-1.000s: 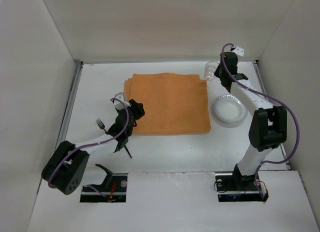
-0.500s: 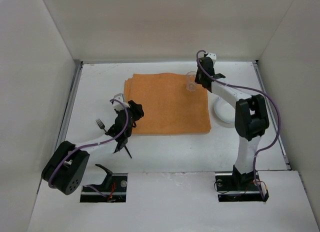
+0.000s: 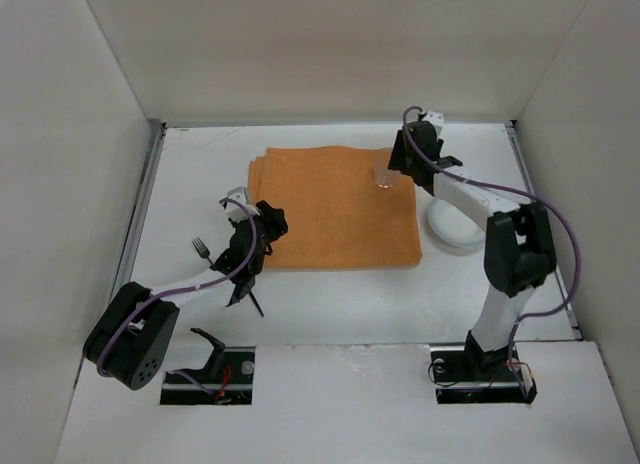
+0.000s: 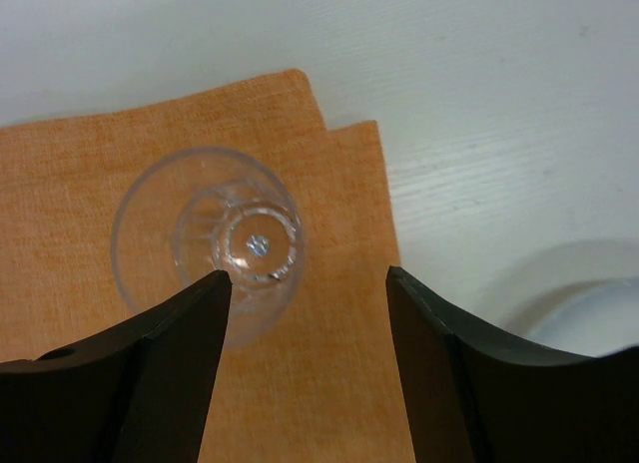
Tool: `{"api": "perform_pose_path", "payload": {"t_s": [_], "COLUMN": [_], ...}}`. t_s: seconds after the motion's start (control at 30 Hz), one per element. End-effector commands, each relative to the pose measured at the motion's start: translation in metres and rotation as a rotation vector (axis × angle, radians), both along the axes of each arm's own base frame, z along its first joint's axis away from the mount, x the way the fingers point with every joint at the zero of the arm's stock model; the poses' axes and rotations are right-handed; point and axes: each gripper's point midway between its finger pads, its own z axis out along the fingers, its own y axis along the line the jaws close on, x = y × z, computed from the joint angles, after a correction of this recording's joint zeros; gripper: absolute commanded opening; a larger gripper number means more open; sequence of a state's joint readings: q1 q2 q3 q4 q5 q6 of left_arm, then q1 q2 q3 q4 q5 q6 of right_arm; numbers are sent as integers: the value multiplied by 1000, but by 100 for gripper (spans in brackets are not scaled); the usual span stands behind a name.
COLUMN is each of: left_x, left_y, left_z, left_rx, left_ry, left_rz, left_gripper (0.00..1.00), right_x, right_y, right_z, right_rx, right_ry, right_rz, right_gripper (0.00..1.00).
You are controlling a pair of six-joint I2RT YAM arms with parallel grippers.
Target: Set the dinner table for one person
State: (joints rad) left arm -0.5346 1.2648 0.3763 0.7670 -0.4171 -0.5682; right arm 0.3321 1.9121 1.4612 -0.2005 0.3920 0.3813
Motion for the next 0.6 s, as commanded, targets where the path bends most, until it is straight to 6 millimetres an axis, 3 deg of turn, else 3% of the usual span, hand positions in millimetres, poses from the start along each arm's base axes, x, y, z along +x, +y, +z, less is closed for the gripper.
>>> {"api": "perform_pose_path", "payload": {"t_s": [0.0, 0.07, 0.13, 0.23, 0.33, 0.43, 0.57], "left_x": [3, 2, 0, 0, 0, -1, -2], "left_y": [-3, -5, -9, -14, -16, -16, -16], "left_z": [17, 17, 18, 19, 18, 19, 21], "left_rx": [-41, -41, -43, -44, -42, -47, -54], "left_ry": [-57, -57, -60, -59, -57, -60, -64], "left_rz": [-5, -11, -22, -34, -40, -38, -39], "left_gripper": [47, 48, 48, 49, 49, 49, 49], "right_x": [-19, -43, -78, -136, -179, -207, -216], "right_y": [-28, -51, -85, -130, -157, -177, -186], "right_z": [91, 94, 81, 41, 5, -16, -25], "right_rx": [91, 124, 166, 254, 329, 381, 395], "right_ry": [-226, -256, -273, -265, -247, -247, -235], "right_rz": [-85, -154, -269, -439, -565, -667, -700], "right_gripper": [72, 72, 72, 69, 68, 68, 68]}}
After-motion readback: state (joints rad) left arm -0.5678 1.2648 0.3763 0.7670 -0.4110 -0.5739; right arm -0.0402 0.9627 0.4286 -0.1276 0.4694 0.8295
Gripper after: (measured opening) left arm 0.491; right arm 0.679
